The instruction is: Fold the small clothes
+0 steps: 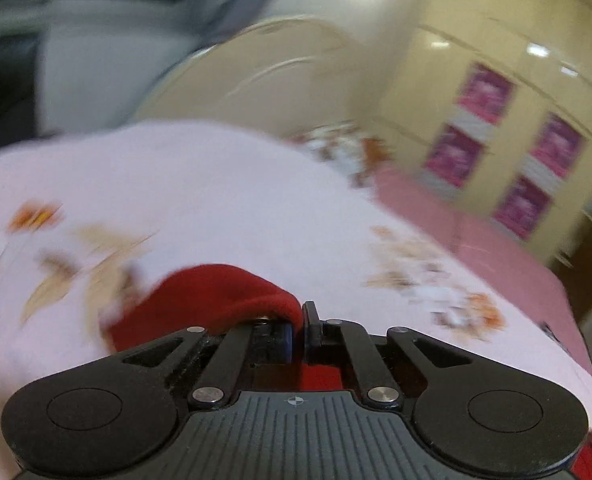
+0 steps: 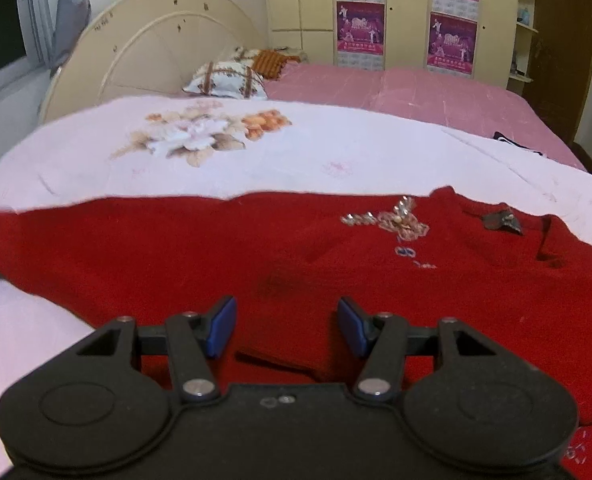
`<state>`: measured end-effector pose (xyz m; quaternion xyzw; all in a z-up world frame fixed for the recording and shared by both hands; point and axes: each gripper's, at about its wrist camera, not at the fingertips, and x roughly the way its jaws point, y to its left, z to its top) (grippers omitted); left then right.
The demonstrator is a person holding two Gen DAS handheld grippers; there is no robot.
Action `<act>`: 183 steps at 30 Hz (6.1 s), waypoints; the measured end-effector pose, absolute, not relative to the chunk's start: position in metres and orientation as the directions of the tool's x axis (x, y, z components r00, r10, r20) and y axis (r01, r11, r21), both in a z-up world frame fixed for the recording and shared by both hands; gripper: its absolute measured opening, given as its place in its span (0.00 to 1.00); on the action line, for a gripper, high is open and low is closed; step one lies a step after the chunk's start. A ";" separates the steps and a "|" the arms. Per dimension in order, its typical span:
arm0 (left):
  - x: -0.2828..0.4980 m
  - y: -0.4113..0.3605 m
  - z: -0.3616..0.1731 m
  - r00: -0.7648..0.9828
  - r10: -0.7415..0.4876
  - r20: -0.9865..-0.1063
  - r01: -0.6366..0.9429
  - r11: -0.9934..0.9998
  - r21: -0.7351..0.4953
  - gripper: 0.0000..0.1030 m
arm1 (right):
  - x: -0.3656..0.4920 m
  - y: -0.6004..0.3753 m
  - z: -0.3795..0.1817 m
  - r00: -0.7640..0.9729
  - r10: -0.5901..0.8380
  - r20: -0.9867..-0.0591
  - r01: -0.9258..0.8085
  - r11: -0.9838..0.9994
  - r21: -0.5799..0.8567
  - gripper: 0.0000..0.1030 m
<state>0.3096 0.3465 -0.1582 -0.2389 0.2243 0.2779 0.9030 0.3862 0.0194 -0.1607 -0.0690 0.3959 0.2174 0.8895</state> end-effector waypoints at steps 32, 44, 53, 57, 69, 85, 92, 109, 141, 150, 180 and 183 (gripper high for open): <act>0.384 0.044 -0.131 0.704 -0.044 -0.709 -0.020 0.996 -0.081 0.05 | 0.387 -0.191 -0.134 0.640 0.386 -0.665 -0.210 0.920 0.331 0.60; 0.403 0.131 -0.167 0.615 0.130 -0.778 -0.276 0.959 -0.058 0.05 | 0.404 -0.092 -0.136 0.590 0.435 -0.680 -0.346 0.897 0.275 0.69; 0.405 0.128 -0.178 0.612 0.131 -0.780 -0.273 0.961 -0.053 0.05 | 0.408 -0.089 -0.141 0.642 0.258 -0.722 -0.254 0.960 0.116 0.12; 0.400 0.122 -0.176 0.620 0.145 -0.771 -0.261 0.965 -0.028 0.05 | 0.406 -0.132 -0.137 0.651 0.240 -0.720 -0.141 0.970 0.196 0.11; 0.399 0.117 -0.178 0.630 0.163 -0.759 -0.239 0.971 0.010 0.05 | 0.425 -0.156 -0.153 0.605 0.323 -0.728 -0.039 0.925 0.378 0.24; 0.400 0.118 -0.179 0.634 0.168 -0.755 -0.244 0.970 0.011 0.05 | 0.428 -0.160 -0.152 0.616 0.311 -0.724 -0.025 0.926 0.376 0.43; 0.400 0.119 -0.180 0.635 0.160 -0.756 -0.239 0.971 0.005 0.05 | 0.416 -0.168 -0.152 0.593 0.370 -0.715 -0.028 0.897 0.441 0.50; 0.378 0.126 -0.167 0.660 0.198 -0.725 -0.245 0.969 0.042 0.05 | 0.411 -0.194 -0.107 0.778 0.224 -0.587 -0.081 0.962 0.259 0.06; 0.460 0.120 -0.190 0.662 0.109 -0.741 -0.259 0.962 -0.090 0.05 | 0.432 -0.221 -0.155 0.724 0.100 -0.683 -0.100 0.994 0.039 0.23; 0.467 0.119 -0.185 0.641 0.144 -0.753 -0.283 0.957 -0.058 0.05 | 0.442 -0.222 -0.157 0.744 0.019 -0.668 -0.094 0.993 -0.076 0.22; 0.370 0.043 -0.155 0.698 0.072 -0.713 -0.132 0.991 -0.030 0.06 | 0.368 -0.197 -0.133 0.690 0.252 -0.678 -0.287 0.956 0.063 0.31; 0.354 0.013 -0.156 0.690 0.004 -0.724 -0.065 0.996 -0.056 0.06 | 0.351 -0.177 -0.133 0.666 0.312 -0.677 -0.346 0.934 0.089 0.27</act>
